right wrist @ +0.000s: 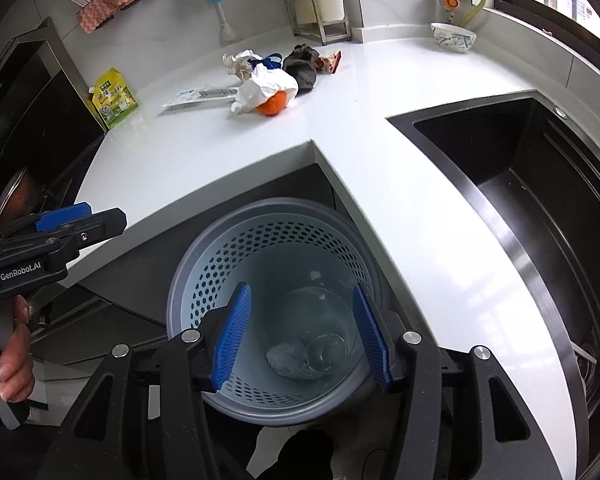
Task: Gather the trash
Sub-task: 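Move the right gripper to the white tissue and grasp it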
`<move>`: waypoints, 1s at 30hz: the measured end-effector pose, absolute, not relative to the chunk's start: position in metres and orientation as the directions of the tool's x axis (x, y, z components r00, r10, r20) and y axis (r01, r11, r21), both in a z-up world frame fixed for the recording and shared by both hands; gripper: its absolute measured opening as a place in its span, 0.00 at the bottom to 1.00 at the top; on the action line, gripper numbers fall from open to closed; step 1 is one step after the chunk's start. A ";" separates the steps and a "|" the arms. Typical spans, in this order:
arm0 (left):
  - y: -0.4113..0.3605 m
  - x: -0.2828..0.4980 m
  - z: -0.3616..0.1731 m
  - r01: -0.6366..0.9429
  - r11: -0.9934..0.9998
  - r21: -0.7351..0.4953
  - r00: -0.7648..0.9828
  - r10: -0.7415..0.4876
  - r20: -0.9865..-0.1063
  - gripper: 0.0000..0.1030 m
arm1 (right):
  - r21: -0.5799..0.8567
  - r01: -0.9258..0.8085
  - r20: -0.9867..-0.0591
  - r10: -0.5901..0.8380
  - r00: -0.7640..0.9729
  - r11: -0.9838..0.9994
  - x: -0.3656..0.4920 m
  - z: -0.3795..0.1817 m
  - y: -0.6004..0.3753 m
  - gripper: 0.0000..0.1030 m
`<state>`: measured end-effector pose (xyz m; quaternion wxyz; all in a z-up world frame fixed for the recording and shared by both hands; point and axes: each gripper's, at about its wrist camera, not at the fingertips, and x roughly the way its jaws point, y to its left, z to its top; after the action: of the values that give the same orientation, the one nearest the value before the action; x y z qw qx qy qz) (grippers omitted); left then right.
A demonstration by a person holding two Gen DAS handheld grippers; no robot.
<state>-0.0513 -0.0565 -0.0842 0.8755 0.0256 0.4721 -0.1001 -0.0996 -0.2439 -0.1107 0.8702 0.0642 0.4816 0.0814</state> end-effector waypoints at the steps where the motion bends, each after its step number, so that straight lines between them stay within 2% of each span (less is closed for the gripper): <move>1: -0.053 -0.048 -0.081 0.198 0.979 -0.054 0.539 -0.155 -0.828 0.75 | 0.190 -0.079 -0.823 0.202 0.530 0.979 -0.095 -0.108 -0.241 0.50; 11: -0.020 0.016 -0.061 0.257 0.966 -0.040 0.558 -0.182 -0.809 0.75 | 0.176 -0.008 -0.788 0.146 0.598 0.984 -0.035 -0.083 -0.209 0.53; 18: -0.001 0.073 -0.053 0.336 0.941 -0.028 0.564 -0.225 -0.795 0.76 | 0.115 0.037 -0.768 0.066 0.637 0.993 0.020 -0.077 -0.178 0.55; 30: 0.015 0.156 -0.086 0.454 0.890 -0.041 0.513 -0.299 -0.805 0.77 | 0.029 0.122 -0.760 -0.057 0.647 0.992 0.111 -0.102 -0.143 0.55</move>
<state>0.1556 0.0148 -0.0863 0.8654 0.0879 0.4428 -0.2176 0.1111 -0.1426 -0.1015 0.9068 0.0388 0.4169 -0.0493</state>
